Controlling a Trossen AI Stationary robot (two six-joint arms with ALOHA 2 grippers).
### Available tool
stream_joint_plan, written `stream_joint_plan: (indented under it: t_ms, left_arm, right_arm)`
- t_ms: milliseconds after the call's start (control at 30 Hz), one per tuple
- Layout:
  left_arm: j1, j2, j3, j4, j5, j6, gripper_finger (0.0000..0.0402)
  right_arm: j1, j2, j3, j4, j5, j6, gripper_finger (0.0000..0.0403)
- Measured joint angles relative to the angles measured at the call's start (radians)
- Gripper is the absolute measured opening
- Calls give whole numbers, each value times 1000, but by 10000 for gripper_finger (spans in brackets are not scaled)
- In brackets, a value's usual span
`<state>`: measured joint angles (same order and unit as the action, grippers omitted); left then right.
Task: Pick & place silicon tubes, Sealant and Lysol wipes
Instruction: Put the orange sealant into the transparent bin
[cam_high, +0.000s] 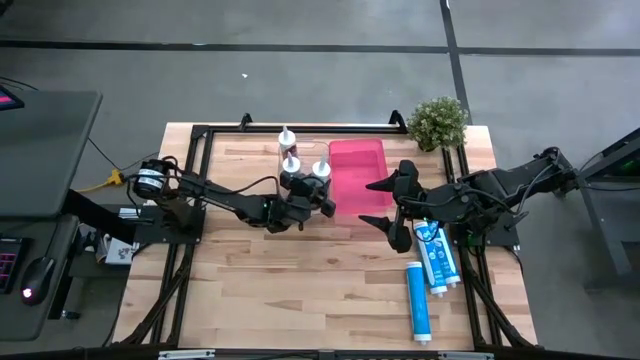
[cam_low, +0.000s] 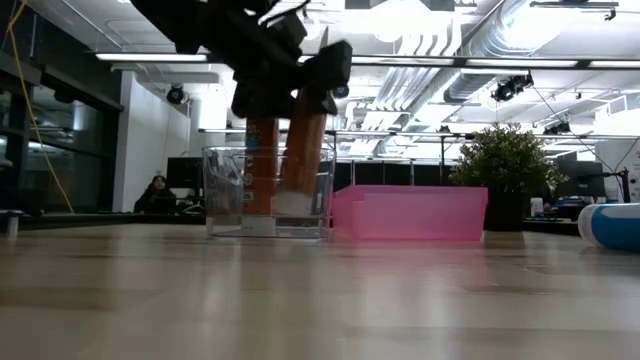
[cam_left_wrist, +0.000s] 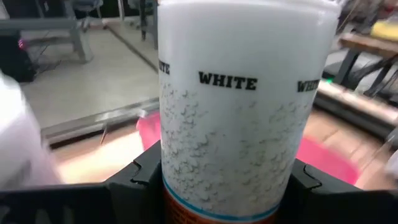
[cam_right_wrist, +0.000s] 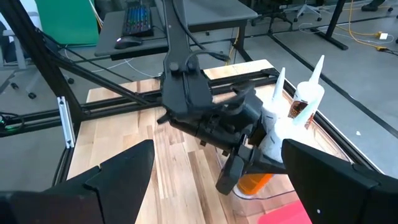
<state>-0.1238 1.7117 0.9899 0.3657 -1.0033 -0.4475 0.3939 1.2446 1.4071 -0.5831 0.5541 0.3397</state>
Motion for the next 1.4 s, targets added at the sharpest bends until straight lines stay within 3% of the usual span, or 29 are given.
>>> stream_joint_plan:
  t_ms: [1400]
  left_arm:
    - [0, 38, 0, 1, -3, -48, 176]
  right_arm:
    - [0, 0, 0, 4, -27, 3, 348]
